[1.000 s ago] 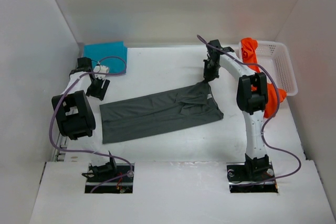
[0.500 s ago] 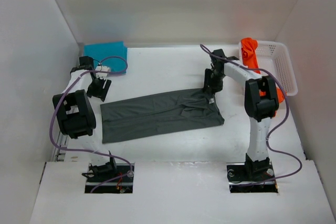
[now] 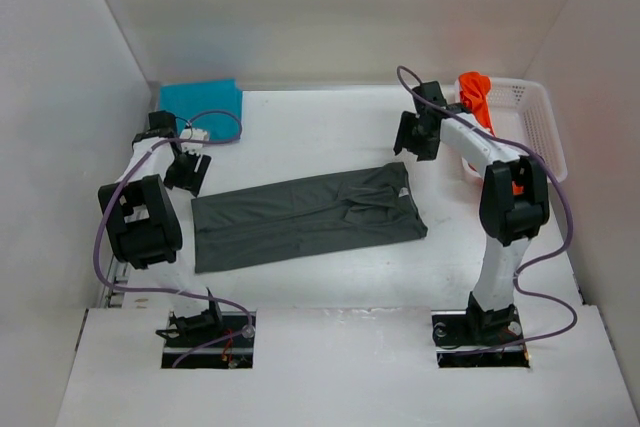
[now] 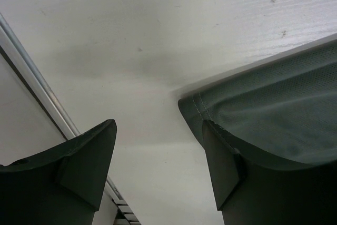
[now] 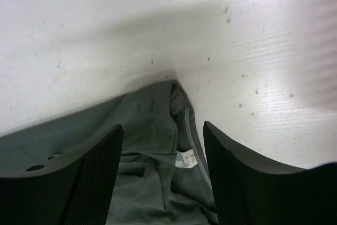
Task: Fold and stack the t-shirts
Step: Fold the other side of the tshirt into a rectangle, then rotate the tshirt 90 degrees
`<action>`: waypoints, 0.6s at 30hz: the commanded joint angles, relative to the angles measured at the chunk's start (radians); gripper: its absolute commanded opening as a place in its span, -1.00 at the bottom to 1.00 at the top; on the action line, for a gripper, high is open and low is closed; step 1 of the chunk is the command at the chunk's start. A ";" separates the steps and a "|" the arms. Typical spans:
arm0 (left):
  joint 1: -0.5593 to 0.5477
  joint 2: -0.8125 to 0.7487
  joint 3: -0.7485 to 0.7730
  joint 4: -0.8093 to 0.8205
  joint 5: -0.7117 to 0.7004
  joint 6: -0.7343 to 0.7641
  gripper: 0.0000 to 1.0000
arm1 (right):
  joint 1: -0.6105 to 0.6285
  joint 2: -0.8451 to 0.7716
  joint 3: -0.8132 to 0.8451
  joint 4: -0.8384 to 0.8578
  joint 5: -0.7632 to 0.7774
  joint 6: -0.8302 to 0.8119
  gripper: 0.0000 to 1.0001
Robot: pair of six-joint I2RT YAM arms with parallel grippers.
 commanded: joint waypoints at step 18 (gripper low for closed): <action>-0.038 -0.065 -0.024 0.046 0.022 0.005 0.31 | -0.027 0.050 0.056 0.064 -0.014 0.013 0.41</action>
